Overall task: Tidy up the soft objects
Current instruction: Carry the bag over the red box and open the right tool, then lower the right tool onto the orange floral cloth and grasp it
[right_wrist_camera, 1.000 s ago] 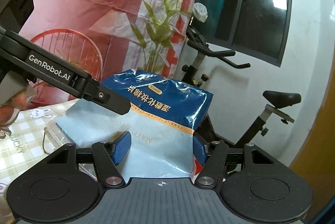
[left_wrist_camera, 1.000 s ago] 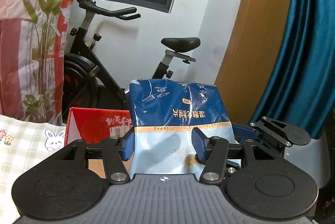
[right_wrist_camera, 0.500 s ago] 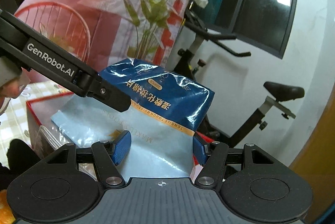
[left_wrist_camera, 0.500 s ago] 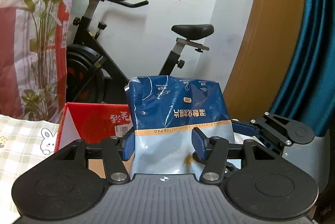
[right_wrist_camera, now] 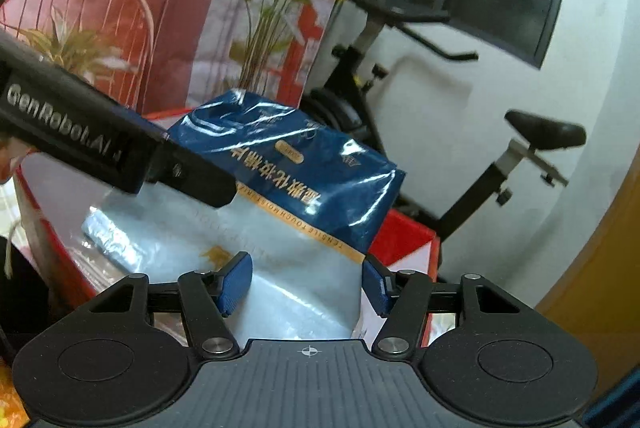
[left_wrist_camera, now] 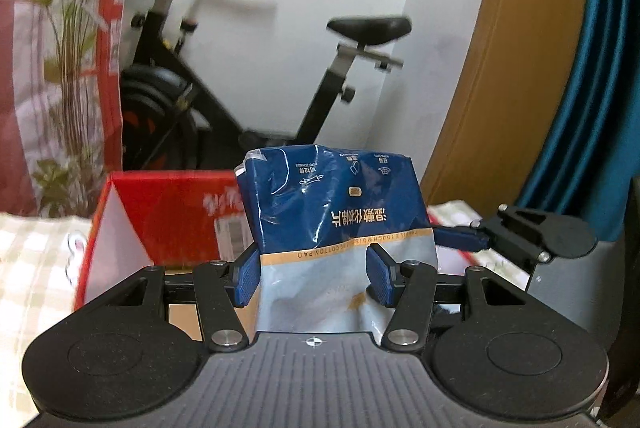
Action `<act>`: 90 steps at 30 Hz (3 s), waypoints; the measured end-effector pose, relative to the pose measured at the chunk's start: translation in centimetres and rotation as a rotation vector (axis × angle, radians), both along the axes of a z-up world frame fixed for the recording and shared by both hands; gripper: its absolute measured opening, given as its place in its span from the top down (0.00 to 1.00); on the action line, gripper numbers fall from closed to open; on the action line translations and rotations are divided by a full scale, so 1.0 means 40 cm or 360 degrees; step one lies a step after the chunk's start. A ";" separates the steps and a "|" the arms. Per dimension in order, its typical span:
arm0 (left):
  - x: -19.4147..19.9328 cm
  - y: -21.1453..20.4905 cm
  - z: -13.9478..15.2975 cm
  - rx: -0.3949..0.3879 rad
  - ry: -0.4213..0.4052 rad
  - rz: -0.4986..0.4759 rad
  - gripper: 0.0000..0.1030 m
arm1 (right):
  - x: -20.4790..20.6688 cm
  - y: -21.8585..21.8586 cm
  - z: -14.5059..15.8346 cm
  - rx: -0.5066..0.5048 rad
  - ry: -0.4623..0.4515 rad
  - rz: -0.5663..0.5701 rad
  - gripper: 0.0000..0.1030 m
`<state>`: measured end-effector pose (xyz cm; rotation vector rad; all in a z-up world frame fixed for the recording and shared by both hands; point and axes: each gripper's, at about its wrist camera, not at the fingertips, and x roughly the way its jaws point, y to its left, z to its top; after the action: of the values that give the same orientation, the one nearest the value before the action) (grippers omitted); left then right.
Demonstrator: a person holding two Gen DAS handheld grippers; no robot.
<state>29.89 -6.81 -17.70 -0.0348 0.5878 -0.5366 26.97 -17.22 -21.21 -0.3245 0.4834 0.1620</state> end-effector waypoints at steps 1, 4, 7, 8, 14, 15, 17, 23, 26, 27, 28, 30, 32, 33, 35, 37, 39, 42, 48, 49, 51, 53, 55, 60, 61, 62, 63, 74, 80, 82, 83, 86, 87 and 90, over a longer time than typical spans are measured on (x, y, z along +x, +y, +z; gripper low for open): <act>0.002 0.001 -0.007 0.0005 0.0028 -0.0003 0.44 | 0.001 -0.001 -0.003 0.0012 0.0018 -0.0009 0.47; 0.002 0.005 -0.013 0.0025 0.0060 -0.0017 0.44 | 0.001 -0.011 -0.004 0.0076 0.0062 -0.0043 0.47; 0.000 0.014 -0.012 0.0035 0.0070 -0.0010 0.41 | -0.009 -0.018 -0.003 0.0085 0.0063 -0.0067 0.47; -0.001 0.016 -0.010 0.0036 0.0073 -0.0004 0.39 | -0.014 -0.020 0.000 0.0086 0.0063 -0.0075 0.46; -0.029 0.032 0.008 0.0059 0.0072 0.0024 0.38 | -0.061 -0.025 0.016 0.0099 0.0055 -0.0077 0.46; -0.040 0.036 0.012 0.0055 0.0070 0.0032 0.38 | -0.073 -0.024 0.021 0.0105 0.0050 -0.0075 0.46; -0.061 0.049 0.022 0.0036 0.0070 0.0049 0.38 | -0.096 -0.023 0.033 0.0120 0.0039 -0.0069 0.46; -0.151 0.078 0.050 0.0030 0.0066 0.0071 0.38 | -0.192 -0.009 0.070 0.0203 0.0003 -0.0041 0.46; -0.210 0.092 0.054 0.0050 0.0053 0.0071 0.38 | -0.251 0.005 0.075 0.0252 0.0002 -0.0020 0.46; -0.227 0.097 0.054 0.0050 0.0056 0.0074 0.38 | -0.271 0.010 0.073 0.0266 0.0006 -0.0014 0.46; -0.243 0.103 0.054 0.0047 0.0060 0.0083 0.38 | -0.293 0.017 0.070 0.0280 0.0012 -0.0009 0.46; -0.285 0.118 0.047 0.0032 0.0062 0.0104 0.38 | -0.336 0.030 0.059 0.0308 0.0015 -0.0002 0.45; -0.321 0.131 0.037 0.0033 0.0071 0.0115 0.38 | -0.378 0.046 0.043 0.0339 0.0033 0.0004 0.44; -0.342 0.135 0.028 0.0037 0.0081 0.0116 0.38 | -0.399 0.053 0.033 0.0359 0.0042 0.0011 0.43; -0.377 0.146 0.013 0.0040 0.0105 0.0124 0.38 | -0.439 0.065 0.013 0.0395 0.0059 0.0013 0.40; -0.410 0.155 -0.009 0.0031 0.0147 0.0124 0.38 | -0.476 0.076 -0.008 0.0423 0.0077 0.0021 0.40; -0.438 0.164 -0.031 0.0020 0.0195 0.0129 0.38 | -0.510 0.090 -0.032 0.0416 0.0102 0.0034 0.40; -0.474 0.177 -0.057 -0.0006 0.0245 0.0138 0.38 | -0.543 0.108 -0.069 0.0403 0.0159 0.0046 0.40; -0.497 0.189 -0.099 -0.0033 0.0333 0.0125 0.38 | -0.563 0.135 -0.122 0.0394 0.0268 0.0074 0.37; -0.503 0.191 -0.108 -0.0038 0.0351 0.0122 0.38 | -0.561 0.139 -0.129 0.0386 0.0280 0.0076 0.37; -0.496 0.198 -0.128 -0.0067 0.0405 0.0113 0.39 | -0.557 0.145 -0.144 0.0383 0.0296 0.0082 0.34; -0.496 0.199 -0.150 -0.0096 0.0453 0.0101 0.39 | -0.553 0.144 -0.158 0.0386 0.0304 0.0087 0.33; -0.491 0.202 -0.171 -0.0115 0.0494 0.0093 0.39 | -0.549 0.137 -0.169 0.0409 0.0305 0.0087 0.32; -0.469 0.207 -0.217 -0.0158 0.0597 0.0098 0.39 | -0.539 0.131 -0.183 0.0440 0.0302 0.0098 0.29; -0.466 0.206 -0.222 -0.0175 0.0606 0.0090 0.40 | -0.539 0.133 -0.185 0.0439 0.0300 0.0099 0.29; -0.466 0.206 -0.227 -0.0191 0.0612 0.0077 0.40 | -0.539 0.134 -0.185 0.0439 0.0299 0.0102 0.27; -0.464 0.204 -0.230 -0.0209 0.0618 0.0056 0.40 | -0.539 0.136 -0.185 0.0440 0.0298 0.0105 0.27; -0.467 0.213 -0.245 -0.0232 0.0574 0.0097 0.82 | -0.543 0.134 -0.177 0.0447 0.0272 0.0100 0.27; -0.478 0.244 -0.204 -0.0219 0.0412 0.0198 0.84 | -0.546 0.114 -0.157 0.0481 0.0193 0.0035 0.27; -0.476 0.256 -0.202 -0.0223 0.0403 0.0250 0.84 | -0.542 0.099 -0.156 0.0514 0.0188 -0.0007 0.27; -0.474 0.261 -0.204 -0.0221 0.0417 0.0273 0.84 | -0.540 0.092 -0.157 0.0531 0.0187 -0.0029 0.27; -0.463 0.277 -0.219 -0.0242 0.0479 0.0347 0.84 | -0.534 0.078 -0.161 0.0551 0.0180 -0.0077 0.26; -0.460 0.286 -0.221 -0.0255 0.0489 0.0364 0.84 | -0.532 0.075 -0.162 0.0557 0.0179 -0.0093 0.26; -0.457 0.299 -0.225 -0.0269 0.0499 0.0398 0.84 | -0.524 0.056 -0.171 0.0618 0.0202 -0.0135 0.23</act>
<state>11.60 5.15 -26.70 -0.3532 0.8292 -0.3368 6.01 -14.99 -28.04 0.0868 0.5780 0.1906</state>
